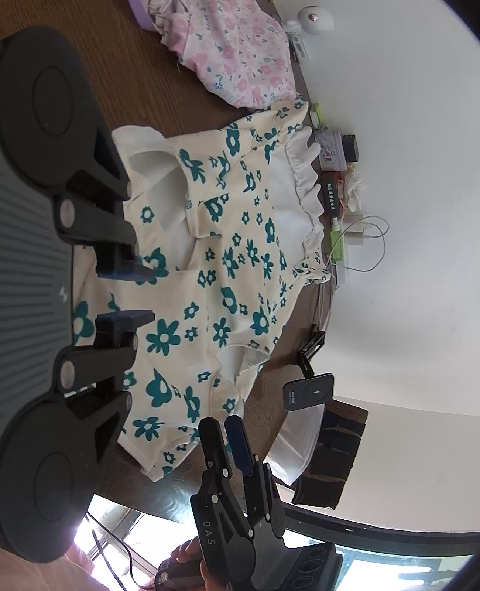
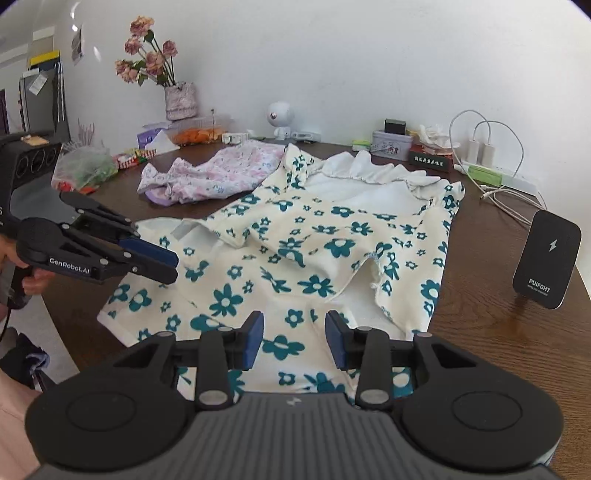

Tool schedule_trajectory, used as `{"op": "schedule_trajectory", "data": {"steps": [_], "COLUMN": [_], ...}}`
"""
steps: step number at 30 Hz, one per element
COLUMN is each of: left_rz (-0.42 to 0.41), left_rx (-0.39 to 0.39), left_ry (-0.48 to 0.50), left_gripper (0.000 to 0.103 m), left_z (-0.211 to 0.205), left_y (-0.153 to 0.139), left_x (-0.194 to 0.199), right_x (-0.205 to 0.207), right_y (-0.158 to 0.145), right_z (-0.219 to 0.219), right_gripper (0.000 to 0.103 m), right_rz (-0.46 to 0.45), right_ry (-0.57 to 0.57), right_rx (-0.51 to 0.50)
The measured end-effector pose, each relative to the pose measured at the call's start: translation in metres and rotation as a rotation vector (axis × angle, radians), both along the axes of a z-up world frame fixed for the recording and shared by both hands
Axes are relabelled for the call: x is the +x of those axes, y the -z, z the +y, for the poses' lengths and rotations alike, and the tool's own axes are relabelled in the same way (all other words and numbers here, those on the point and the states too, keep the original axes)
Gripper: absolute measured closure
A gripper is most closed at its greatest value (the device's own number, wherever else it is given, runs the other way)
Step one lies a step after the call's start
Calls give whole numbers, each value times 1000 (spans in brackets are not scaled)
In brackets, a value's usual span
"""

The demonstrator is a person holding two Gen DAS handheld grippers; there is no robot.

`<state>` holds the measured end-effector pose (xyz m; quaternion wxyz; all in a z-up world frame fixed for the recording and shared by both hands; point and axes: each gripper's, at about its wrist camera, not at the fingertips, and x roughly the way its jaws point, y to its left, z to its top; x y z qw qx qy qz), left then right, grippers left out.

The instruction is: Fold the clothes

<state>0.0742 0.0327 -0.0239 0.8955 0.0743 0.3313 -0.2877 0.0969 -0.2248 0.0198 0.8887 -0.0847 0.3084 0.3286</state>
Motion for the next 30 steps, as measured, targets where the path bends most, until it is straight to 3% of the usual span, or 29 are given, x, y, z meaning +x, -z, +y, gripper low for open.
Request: {"op": "schedule_trajectory", "data": {"steps": [4, 9, 11, 12, 13, 14, 15, 17, 18, 19, 23, 30], "left_rz": [12, -41, -37, -42, -48, -70, -95, -150, -172, -193, -243, -151], "left_rx": [-11, 29, 22, 8, -8, -28, -49, -119, -147, -174, -221, -289], "left_ry": [-20, -25, -37, -42, -47, -58, -70, -103, -121, -139, -218, -329], "left_gripper": [92, 92, 89, 81, 67, 48, 38, 15, 10, 4, 0, 0], "left_z": [3, -2, -3, -3, -2, -1, 0, 5, 7, 9, 9, 0], "left_y": [10, 13, 11, 8, 4, -1, -8, -23, -29, -34, -44, -26], "left_x": [-6, -16, -16, -16, -17, -20, -24, -33, -37, -40, -57, -81], "right_x": [1, -11, -14, -15, -16, -17, -21, -28, -32, -35, -45, -63], "right_y": [17, 22, 21, 18, 15, 10, 4, -10, -16, -22, -26, -1], "right_z": [-5, 0, 2, 2, 1, 1, 0, -2, -2, -4, -8, -14], "right_gripper": [70, 70, 63, 52, 46, 32, 20, 10, 2, 0, 0, 0], "right_rz": [48, -1, -11, -7, -4, -12, -35, -76, -93, -109, -98, 13], "right_ry": [29, 24, 20, 17, 14, 13, 14, 23, 28, 35, 74, 185], "right_rx": [-15, -60, -63, -45, -27, -11, 2, 24, 35, 49, 97, 196]}}
